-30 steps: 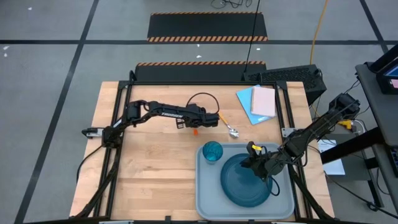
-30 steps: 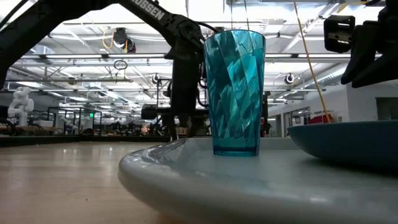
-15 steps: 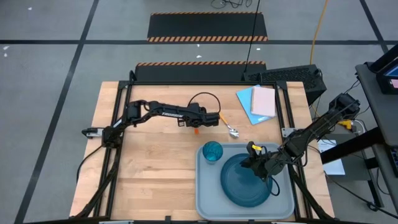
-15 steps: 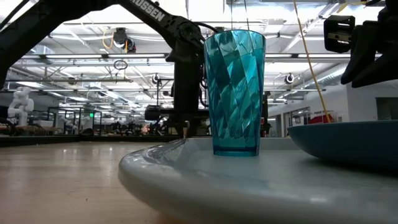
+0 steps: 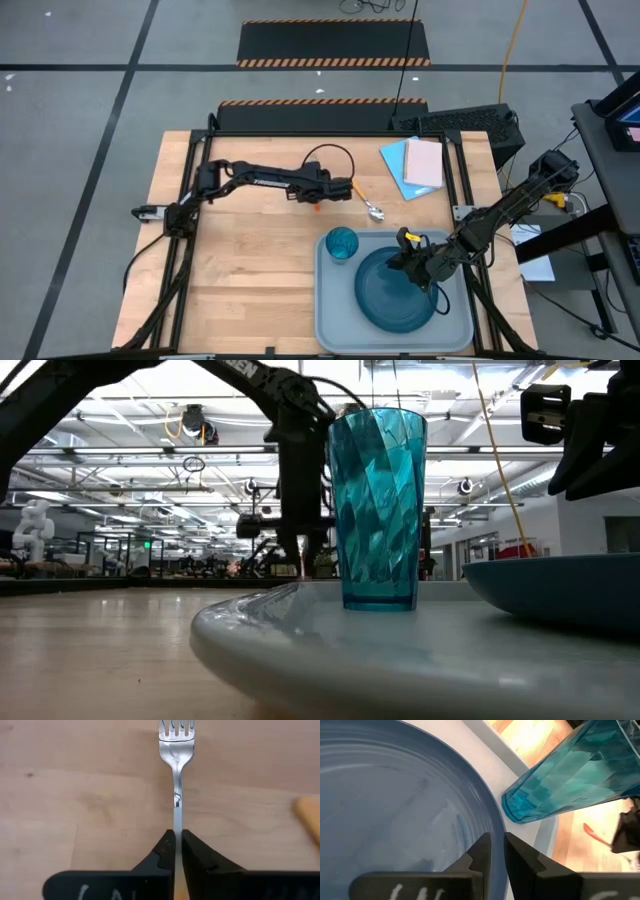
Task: Pick and place plate/cup/fork/spoon on tray
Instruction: Put the orange fork on the gray tray to the left of the blue plate
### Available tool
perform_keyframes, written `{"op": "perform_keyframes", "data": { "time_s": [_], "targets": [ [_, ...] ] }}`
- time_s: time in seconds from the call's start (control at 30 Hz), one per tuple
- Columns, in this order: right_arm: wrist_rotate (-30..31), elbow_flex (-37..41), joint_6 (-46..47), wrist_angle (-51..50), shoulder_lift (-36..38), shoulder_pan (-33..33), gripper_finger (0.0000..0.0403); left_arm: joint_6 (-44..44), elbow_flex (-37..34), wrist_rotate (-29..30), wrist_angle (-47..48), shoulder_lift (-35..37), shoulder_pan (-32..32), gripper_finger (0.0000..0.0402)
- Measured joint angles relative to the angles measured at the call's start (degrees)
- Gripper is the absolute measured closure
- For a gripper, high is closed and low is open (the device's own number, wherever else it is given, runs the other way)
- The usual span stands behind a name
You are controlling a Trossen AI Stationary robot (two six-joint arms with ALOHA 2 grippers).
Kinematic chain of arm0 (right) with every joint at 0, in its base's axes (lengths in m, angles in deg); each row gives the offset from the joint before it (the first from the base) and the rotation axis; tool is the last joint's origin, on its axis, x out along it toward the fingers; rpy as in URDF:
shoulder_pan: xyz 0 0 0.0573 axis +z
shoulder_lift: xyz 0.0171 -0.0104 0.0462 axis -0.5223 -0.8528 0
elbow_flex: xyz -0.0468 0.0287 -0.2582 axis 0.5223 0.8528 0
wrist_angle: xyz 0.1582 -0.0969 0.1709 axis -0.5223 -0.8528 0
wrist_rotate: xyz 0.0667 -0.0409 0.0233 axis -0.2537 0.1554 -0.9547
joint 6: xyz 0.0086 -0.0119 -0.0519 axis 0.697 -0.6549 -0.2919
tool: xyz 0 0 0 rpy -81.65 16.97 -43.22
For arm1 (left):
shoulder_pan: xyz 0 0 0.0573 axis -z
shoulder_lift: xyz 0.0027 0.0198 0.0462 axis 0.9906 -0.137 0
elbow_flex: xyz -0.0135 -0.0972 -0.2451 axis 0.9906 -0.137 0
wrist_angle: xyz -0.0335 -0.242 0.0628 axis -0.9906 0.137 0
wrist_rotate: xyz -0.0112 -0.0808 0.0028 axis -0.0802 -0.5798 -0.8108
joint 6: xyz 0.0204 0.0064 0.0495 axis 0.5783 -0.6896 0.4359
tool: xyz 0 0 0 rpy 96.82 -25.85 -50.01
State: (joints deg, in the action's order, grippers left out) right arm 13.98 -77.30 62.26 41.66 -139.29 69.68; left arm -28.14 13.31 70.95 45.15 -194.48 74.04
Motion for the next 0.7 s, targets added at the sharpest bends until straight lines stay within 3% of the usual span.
{"op": "perform_keyframes", "data": {
  "time_s": [0.7],
  "targets": [
    [0.04,0.0,0.2,-0.05,0.0,-0.02,0.036,8.02,0.11,14.39,-4.13,16.17,10.16,0.0392]
  ]
}}
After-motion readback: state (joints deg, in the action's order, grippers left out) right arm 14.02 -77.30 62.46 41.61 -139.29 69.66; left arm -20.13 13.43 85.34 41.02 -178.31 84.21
